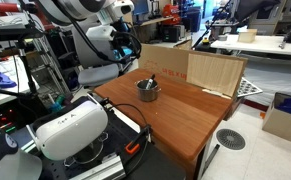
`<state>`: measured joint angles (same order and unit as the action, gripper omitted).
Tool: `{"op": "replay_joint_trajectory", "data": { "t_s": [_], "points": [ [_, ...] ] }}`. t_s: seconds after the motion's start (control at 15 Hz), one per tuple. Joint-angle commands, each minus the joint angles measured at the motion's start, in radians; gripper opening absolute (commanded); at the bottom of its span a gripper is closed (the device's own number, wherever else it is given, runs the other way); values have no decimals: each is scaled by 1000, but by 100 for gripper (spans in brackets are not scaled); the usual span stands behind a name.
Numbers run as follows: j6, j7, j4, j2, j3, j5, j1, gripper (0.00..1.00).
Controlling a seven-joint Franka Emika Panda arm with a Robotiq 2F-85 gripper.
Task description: Pick the marker and put it in the pot
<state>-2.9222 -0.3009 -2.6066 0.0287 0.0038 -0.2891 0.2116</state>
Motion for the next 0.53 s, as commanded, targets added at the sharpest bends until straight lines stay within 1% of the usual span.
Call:
{"op": "replay_joint_trajectory", "data": {
  "t_s": [0.0, 0.07, 0.13, 0.27, 0.47],
  "points": [
    [182, 150, 2, 89, 60, 181, -19, 100],
    [231, 184, 13, 104, 64, 212, -20, 100],
    [142, 121, 8, 61, 77, 156, -38, 100],
    [199, 155, 13, 92, 78, 188, -37, 100],
    [209, 159, 12, 95, 79, 191, -37, 100]
  ]
}}
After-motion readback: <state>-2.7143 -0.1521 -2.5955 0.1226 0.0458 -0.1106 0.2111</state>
